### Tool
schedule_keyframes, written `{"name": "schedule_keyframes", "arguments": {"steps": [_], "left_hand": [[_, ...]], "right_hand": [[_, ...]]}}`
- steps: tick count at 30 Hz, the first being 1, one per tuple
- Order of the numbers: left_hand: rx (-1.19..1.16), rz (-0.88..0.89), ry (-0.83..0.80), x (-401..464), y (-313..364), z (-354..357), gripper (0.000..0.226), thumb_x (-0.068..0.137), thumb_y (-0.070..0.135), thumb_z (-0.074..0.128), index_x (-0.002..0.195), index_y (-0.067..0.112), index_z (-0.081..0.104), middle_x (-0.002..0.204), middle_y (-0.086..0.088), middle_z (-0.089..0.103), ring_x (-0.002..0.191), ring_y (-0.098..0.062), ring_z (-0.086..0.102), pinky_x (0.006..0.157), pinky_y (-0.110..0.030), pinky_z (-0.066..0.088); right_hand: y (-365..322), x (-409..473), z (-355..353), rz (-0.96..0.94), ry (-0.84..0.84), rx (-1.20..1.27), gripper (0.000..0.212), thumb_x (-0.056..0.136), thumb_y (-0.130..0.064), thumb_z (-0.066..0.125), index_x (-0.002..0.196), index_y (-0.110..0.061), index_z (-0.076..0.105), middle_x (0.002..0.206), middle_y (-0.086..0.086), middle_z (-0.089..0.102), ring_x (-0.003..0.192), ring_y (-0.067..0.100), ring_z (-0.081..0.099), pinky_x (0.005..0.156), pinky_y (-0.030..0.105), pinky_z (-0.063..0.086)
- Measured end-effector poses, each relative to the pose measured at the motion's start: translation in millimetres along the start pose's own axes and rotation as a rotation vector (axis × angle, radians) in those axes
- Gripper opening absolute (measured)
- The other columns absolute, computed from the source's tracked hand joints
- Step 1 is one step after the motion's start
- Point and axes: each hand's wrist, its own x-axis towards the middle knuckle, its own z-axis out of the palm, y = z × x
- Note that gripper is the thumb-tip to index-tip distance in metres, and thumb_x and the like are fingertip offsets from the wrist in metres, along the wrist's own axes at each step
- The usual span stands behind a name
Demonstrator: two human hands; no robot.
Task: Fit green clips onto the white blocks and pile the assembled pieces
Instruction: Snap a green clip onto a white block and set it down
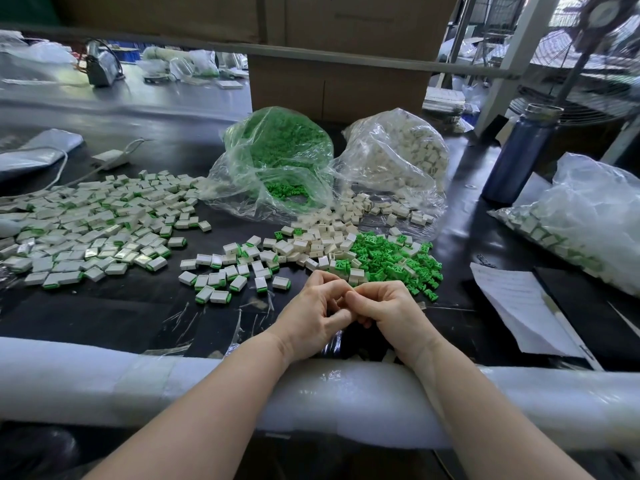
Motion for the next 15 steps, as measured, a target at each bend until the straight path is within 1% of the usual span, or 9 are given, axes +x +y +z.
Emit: {"name": "schedule_keyframes", "arguments": {"steps": [2, 6, 7, 10, 12, 15], "left_hand": [[-0.002, -0.001, 0.002, 0.0, 0.0, -0.1, 0.014, 0.084, 0.011, 0.059, 0.085, 0.025, 0.061, 0.102, 0.008, 0.042, 0.084, -0.023, 0.054, 0.085, -0.036, 0.049], [-0.057, 0.013, 0.014, 0.4, -0.1, -0.4, 0.019, 0.085, 0.006, 0.058, 0.081, 0.025, 0.058, 0.099, 0.007, 0.041, 0.08, -0.015, 0.05, 0.078, -0.025, 0.048], [-0.066, 0.015, 0.016, 0.4, 0.2, -0.5, 0.019, 0.085, 0.006, 0.058, 0.081, 0.025, 0.058, 0.098, 0.007, 0.041, 0.08, -0.014, 0.049, 0.077, -0.024, 0.048], [-0.069, 0.014, 0.005, -0.3, 0.6, -0.7, 0.019, 0.085, 0.006, 0.059, 0.08, 0.025, 0.058, 0.098, 0.007, 0.042, 0.08, -0.015, 0.049, 0.08, -0.03, 0.049], [-0.06, 0.013, -0.004, -0.7, 1.1, -0.7, 0.017, 0.085, 0.007, 0.059, 0.081, 0.024, 0.059, 0.099, 0.007, 0.042, 0.08, -0.015, 0.049, 0.08, -0.034, 0.049], [-0.056, 0.018, -0.008, -1.2, 2.2, -0.7, 0.016, 0.085, 0.006, 0.059, 0.082, 0.022, 0.06, 0.099, 0.006, 0.042, 0.078, -0.015, 0.049, 0.08, -0.035, 0.049]], "right_hand": [[-0.1, 0.0, -0.1, -0.002, 0.001, 0.007, 0.017, 0.086, -0.005, 0.059, 0.079, 0.006, 0.069, 0.068, 0.017, 0.054, 0.055, 0.012, 0.043, 0.051, 0.017, 0.036], [-1.6, -0.7, 0.5, -0.011, -0.023, 0.022, 0.015, 0.087, -0.009, 0.059, 0.078, -0.004, 0.07, 0.067, 0.013, 0.059, 0.06, 0.013, 0.05, 0.054, 0.017, 0.042], [-1.9, -0.8, 0.5, -0.01, -0.027, 0.025, 0.016, 0.087, -0.01, 0.059, 0.077, -0.007, 0.071, 0.066, 0.012, 0.059, 0.06, 0.012, 0.05, 0.055, 0.017, 0.042], [-2.3, -0.7, 0.6, -0.008, -0.023, 0.017, 0.016, 0.087, -0.008, 0.059, 0.077, -0.006, 0.071, 0.067, 0.013, 0.059, 0.059, 0.013, 0.049, 0.054, 0.018, 0.041], [-2.2, -0.9, 0.5, -0.011, -0.015, 0.006, 0.016, 0.087, -0.007, 0.059, 0.077, -0.003, 0.071, 0.067, 0.014, 0.058, 0.057, 0.013, 0.047, 0.053, 0.018, 0.04], [-2.2, -1.4, 0.2, -0.011, -0.01, 0.005, 0.016, 0.087, -0.006, 0.059, 0.08, 0.005, 0.069, 0.067, 0.015, 0.056, 0.056, 0.013, 0.045, 0.051, 0.017, 0.038]]}}
